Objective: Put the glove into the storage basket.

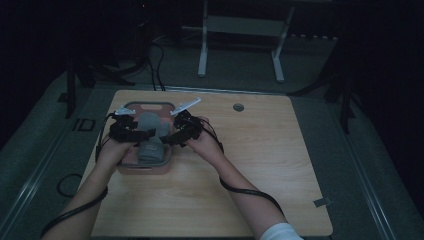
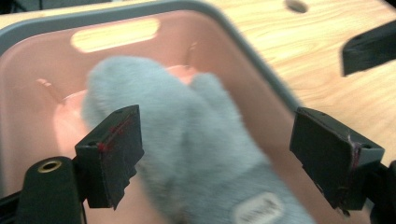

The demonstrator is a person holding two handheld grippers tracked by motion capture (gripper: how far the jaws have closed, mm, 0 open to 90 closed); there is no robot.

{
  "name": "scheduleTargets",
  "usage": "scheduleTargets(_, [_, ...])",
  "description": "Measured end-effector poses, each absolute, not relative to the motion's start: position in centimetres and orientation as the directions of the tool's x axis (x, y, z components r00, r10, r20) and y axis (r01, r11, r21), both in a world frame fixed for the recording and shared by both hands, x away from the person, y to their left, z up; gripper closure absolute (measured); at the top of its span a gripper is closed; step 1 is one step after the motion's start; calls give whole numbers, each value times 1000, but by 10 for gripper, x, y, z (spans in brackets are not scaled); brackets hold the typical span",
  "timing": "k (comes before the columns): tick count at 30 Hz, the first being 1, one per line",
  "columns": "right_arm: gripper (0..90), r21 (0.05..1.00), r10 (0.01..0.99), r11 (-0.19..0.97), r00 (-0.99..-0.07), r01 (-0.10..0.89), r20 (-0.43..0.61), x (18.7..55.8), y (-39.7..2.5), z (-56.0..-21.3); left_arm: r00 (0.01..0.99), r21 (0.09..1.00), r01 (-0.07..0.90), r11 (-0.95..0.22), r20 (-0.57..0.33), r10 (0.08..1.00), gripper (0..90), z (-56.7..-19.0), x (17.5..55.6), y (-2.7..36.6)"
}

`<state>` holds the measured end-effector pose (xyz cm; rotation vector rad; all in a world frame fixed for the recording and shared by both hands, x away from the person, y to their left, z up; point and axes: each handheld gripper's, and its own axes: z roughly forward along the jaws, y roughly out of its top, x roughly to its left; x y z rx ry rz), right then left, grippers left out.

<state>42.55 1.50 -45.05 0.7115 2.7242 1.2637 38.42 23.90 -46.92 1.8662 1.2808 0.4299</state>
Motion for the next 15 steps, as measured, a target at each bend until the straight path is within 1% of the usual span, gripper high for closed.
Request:
scheduleTargets(6, [171, 737, 417, 575, -902, 356, 111, 417, 2, -448, 486, 800, 570, -187, -146, 861, 178, -465, 359, 222])
scheduleTargets(9, [171, 745, 416, 575, -905, 339, 91, 415, -4, -448, 490, 804, 562, -193, -135, 861, 177, -465, 354, 220])
scheduleTargets(11, [171, 744, 412, 581, -908, 329, 80, 412, -10, -449, 498, 809, 561, -176, -160, 852, 178, -466, 350, 220])
scheduleTargets(15, [171, 744, 409, 586, -910, 322, 71, 410, -17, -450, 521, 817, 548, -179, -166, 838, 177, -466, 339, 219])
